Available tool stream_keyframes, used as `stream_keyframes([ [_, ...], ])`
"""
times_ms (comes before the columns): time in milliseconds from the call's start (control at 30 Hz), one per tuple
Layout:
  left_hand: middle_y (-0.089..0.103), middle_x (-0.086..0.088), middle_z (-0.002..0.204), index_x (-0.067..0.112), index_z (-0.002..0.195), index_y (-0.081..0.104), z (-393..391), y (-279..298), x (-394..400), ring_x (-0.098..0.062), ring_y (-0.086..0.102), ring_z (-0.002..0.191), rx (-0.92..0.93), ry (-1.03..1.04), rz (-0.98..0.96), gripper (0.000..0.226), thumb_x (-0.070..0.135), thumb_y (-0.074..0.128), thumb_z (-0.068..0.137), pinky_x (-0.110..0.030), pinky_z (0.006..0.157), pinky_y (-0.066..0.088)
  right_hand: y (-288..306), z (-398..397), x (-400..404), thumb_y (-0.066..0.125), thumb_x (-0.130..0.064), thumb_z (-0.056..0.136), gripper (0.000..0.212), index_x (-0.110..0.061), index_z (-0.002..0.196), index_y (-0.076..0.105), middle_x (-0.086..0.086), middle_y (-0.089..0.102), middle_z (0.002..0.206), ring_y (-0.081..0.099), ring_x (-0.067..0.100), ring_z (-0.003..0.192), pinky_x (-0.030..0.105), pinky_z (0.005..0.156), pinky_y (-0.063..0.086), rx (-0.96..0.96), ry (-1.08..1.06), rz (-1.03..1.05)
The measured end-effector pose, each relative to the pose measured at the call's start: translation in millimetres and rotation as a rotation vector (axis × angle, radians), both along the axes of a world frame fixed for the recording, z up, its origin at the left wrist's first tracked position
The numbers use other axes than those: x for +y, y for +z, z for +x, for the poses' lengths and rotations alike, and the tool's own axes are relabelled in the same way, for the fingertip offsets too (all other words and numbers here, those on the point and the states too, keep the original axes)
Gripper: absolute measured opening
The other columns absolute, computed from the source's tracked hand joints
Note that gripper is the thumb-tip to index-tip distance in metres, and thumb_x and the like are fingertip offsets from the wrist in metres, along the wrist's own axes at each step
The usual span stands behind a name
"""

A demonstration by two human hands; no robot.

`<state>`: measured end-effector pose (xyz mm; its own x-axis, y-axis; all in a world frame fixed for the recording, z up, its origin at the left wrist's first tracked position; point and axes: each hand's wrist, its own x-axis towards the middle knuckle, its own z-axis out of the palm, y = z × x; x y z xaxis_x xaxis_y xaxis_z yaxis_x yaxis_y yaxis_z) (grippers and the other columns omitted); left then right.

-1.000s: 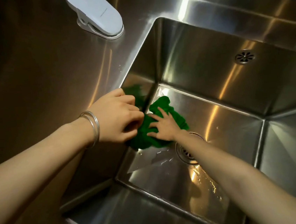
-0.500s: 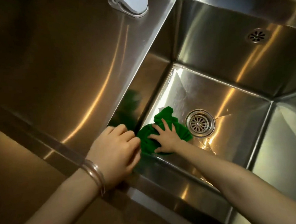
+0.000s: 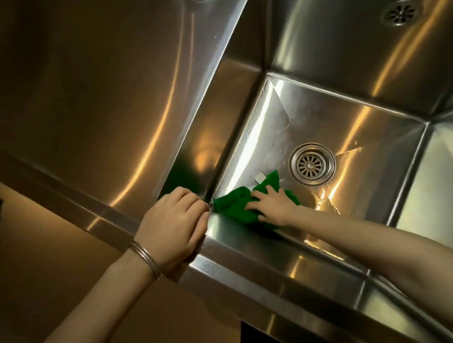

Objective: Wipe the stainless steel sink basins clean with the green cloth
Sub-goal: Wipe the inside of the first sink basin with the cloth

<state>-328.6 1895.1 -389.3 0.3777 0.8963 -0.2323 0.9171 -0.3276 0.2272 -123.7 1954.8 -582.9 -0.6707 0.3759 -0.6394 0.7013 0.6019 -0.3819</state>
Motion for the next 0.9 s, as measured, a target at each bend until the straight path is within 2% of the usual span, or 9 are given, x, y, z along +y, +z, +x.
stream_keyframes([
  [100,0.064,-0.006,0.096,0.008,0.102,0.064,-10,7,-2,-0.018,0.056,0.092,-0.084,0.083,-0.014,0.037,0.024,0.031,0.094,-0.032,0.076,0.053,31,-8,7,0.046,-0.018,0.092,0.055,-0.035,0.143,0.033,0.010,0.040,0.139,0.043,0.030,0.120,0.043,0.102,0.036,0.291,-0.257,-0.248],
  [200,0.063,-0.009,0.109,0.007,0.112,0.061,-29,20,-4,-0.015,0.050,0.106,-0.119,0.116,0.021,0.039,0.014,0.034,0.085,-0.024,0.092,0.045,78,-16,0,0.046,-0.008,0.089,0.062,-0.033,0.144,0.031,0.009,0.040,0.140,0.043,0.024,0.122,0.031,0.104,0.031,0.490,-0.224,-0.335],
  [267,0.062,-0.009,0.111,0.004,0.114,0.061,-39,29,-7,-0.014,0.049,0.107,-0.164,0.147,0.033,0.040,0.025,0.033,0.094,-0.016,0.099,0.035,110,-24,-5,0.047,-0.007,0.090,0.061,-0.031,0.144,0.033,0.010,0.039,0.143,0.040,0.023,0.125,0.025,0.103,0.026,0.598,-0.232,-0.297],
  [333,0.062,-0.009,0.111,0.003,0.114,0.061,-41,33,-11,-0.013,0.050,0.107,-0.191,0.156,0.034,0.052,0.039,0.025,0.100,-0.013,0.102,0.031,131,-37,-5,0.047,-0.007,0.090,0.058,-0.029,0.143,0.035,0.010,0.039,0.143,0.038,0.021,0.128,0.025,0.104,0.024,0.666,-0.268,-0.269],
  [467,0.062,-0.011,0.114,0.004,0.118,0.059,-38,25,-14,-0.015,0.051,0.110,-0.206,0.173,0.067,0.050,0.036,0.024,0.101,-0.019,0.104,0.034,125,-63,0,0.044,-0.007,0.090,0.052,-0.026,0.139,0.043,0.007,0.051,0.136,0.045,0.018,0.123,0.031,0.104,0.034,0.683,-0.309,-0.346],
  [567,0.061,-0.010,0.117,0.004,0.119,0.059,-35,19,-12,-0.015,0.049,0.113,-0.194,0.183,0.064,0.044,0.027,0.027,0.100,-0.016,0.107,0.029,84,-64,0,0.043,-0.016,0.094,0.049,-0.028,0.141,0.040,0.007,0.050,0.139,0.048,0.023,0.122,0.032,0.101,0.038,0.439,-0.330,-0.388],
  [667,0.059,-0.009,0.122,0.006,0.123,0.056,-39,19,-13,-0.013,0.047,0.117,-0.199,0.182,0.022,0.043,0.011,0.031,0.088,-0.018,0.109,0.029,64,-60,3,0.042,-0.023,0.095,0.049,-0.029,0.144,0.035,0.013,0.052,0.135,0.053,0.028,0.113,0.034,0.092,0.044,0.236,-0.286,-0.401],
  [800,0.054,-0.001,0.124,0.008,0.126,0.052,-47,24,-7,-0.011,0.046,0.119,-0.293,0.158,-0.028,0.046,0.012,0.033,0.085,-0.018,0.107,0.030,109,-49,-1,0.049,-0.024,0.093,0.052,-0.032,0.142,0.035,0.003,0.050,0.139,0.051,0.021,0.117,0.030,0.094,0.040,0.419,-0.294,-0.403],
  [900,0.053,0.002,0.119,0.003,0.122,0.056,-40,28,-4,-0.010,0.048,0.113,-0.369,0.190,-0.003,0.048,0.013,0.034,0.081,-0.010,0.102,0.029,160,-57,0,0.050,-0.037,0.094,0.045,-0.027,0.137,0.042,0.002,0.058,0.128,0.054,0.018,0.112,0.029,0.089,0.040,0.606,-0.293,-0.356],
])
